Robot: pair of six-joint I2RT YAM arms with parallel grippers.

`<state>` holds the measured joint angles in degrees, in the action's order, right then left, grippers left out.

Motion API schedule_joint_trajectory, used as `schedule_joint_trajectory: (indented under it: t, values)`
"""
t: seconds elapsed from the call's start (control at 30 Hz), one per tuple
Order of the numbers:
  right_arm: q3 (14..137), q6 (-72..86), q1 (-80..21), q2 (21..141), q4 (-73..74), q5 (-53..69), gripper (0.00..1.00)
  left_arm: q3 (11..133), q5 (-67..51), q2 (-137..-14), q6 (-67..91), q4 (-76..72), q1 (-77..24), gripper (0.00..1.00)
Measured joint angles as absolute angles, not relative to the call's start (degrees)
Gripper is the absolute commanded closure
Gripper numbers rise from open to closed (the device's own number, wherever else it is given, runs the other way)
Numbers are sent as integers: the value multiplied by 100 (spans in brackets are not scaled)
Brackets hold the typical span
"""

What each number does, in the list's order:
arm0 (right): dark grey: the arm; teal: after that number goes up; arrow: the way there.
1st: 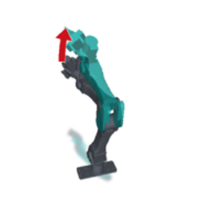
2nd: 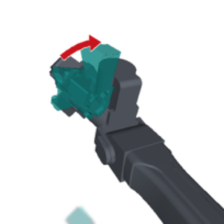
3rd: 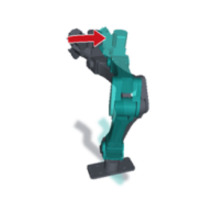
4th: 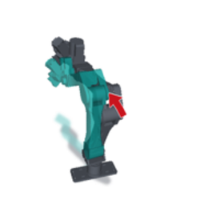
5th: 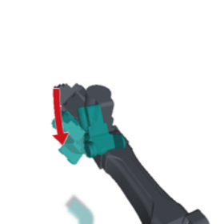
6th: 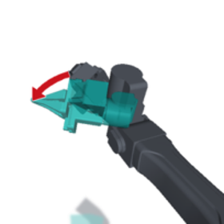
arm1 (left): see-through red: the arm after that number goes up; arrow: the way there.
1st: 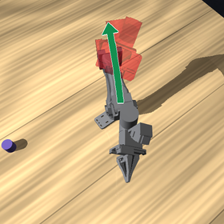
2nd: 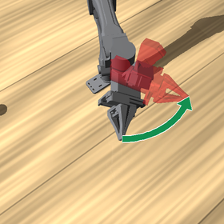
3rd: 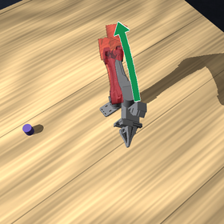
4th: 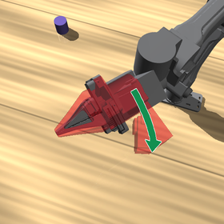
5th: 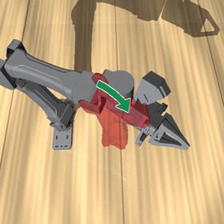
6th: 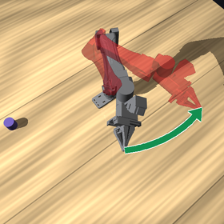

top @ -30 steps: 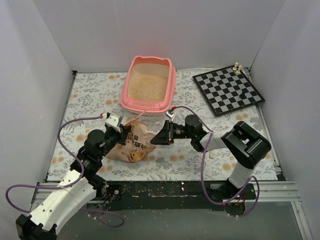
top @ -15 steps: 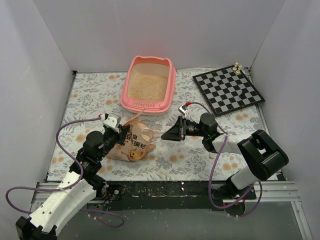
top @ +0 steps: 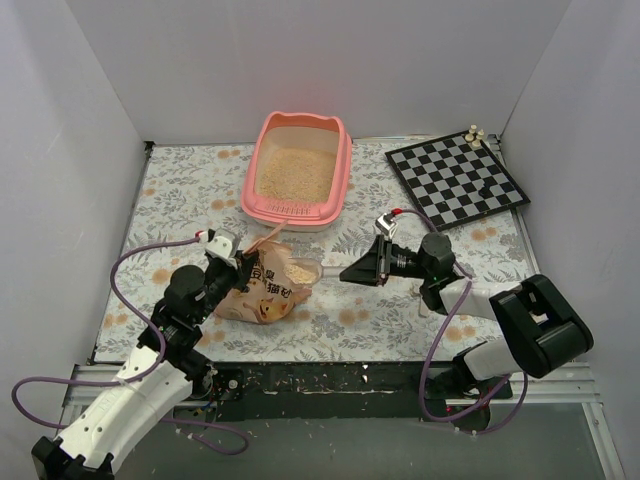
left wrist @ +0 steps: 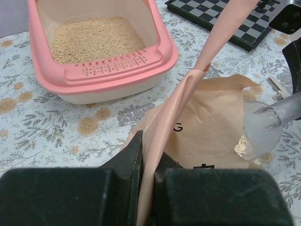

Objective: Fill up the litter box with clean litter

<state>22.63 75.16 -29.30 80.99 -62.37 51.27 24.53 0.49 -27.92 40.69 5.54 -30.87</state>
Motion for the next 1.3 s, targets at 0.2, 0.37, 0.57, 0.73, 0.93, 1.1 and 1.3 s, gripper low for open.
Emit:
schedule_joint_trajectory:
  t: [0.2, 0.37, 0.57, 0.73, 0.93, 1.1, 1.3]
  values:
    - [2003, 7673, -2630, 7894, -6359, 5271, 99, 2394, 54, -2672, 4069, 541, -3087, 100]
    - [1852, 7706, -2462, 7616, -6361, 5378, 99, 2392, 93, -2648, 4069, 543, -3087, 100]
    - [1588, 7791, -2298, 7343, -6348, 5465, 99, 2373, 137, -2554, 4071, 561, -3087, 100]
    - [1540, 7817, -2211, 6976, -6202, 5489, 99, 2370, 189, -2510, 4071, 572, -3087, 100]
    - [1549, 7778, -2180, 6641, -5693, 5389, 99, 2373, 237, -2451, 4073, 598, -3087, 100]
    - [1796, 7697, -2176, 6604, -5092, 5140, 99, 2351, 283, -2344, 4077, 611, -3087, 100]
    - [2359, 7607, -2174, 6639, -4644, 4797, 99, 2331, 303, -2303, 4095, 617, -3087, 100]
